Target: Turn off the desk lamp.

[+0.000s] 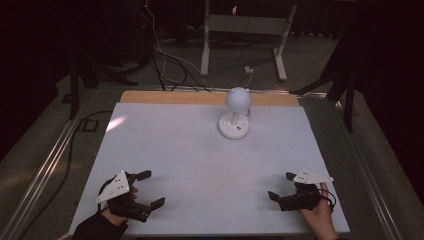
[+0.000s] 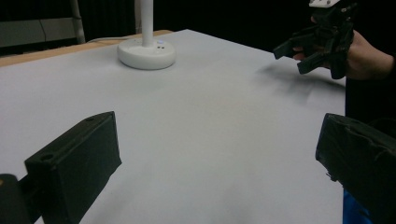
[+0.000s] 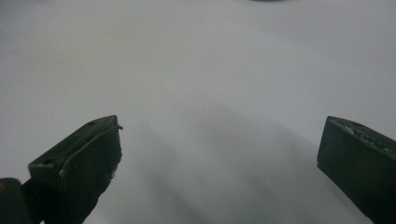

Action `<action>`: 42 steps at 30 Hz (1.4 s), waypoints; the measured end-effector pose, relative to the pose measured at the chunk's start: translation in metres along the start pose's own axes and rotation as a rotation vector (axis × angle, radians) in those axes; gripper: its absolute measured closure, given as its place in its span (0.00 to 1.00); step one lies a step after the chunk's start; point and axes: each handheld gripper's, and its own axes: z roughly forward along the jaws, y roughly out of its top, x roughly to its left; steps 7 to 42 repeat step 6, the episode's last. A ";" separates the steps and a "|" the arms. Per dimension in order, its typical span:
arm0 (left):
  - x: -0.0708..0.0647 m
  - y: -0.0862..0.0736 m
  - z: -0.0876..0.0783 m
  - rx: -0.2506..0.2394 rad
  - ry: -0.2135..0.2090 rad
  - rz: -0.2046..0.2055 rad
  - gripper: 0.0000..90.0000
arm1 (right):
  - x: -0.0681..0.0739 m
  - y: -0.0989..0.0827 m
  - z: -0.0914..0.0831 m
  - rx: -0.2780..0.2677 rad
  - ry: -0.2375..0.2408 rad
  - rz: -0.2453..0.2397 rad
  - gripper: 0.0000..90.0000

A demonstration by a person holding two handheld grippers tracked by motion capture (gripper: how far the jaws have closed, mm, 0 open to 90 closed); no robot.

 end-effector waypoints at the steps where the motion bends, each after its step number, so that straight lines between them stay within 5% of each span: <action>1: 0.000 0.000 0.000 0.002 0.000 0.000 0.01 | -0.001 -0.001 -0.001 -0.003 -0.002 0.006 0.00; 6: 0.000 -0.001 0.001 0.007 0.002 0.001 0.01 | -0.004 0.000 -0.001 -0.036 0.005 0.017 0.00; 42: 0.000 -0.001 0.001 0.007 0.002 0.001 0.01 | -0.004 0.000 -0.001 -0.036 0.005 0.017 0.00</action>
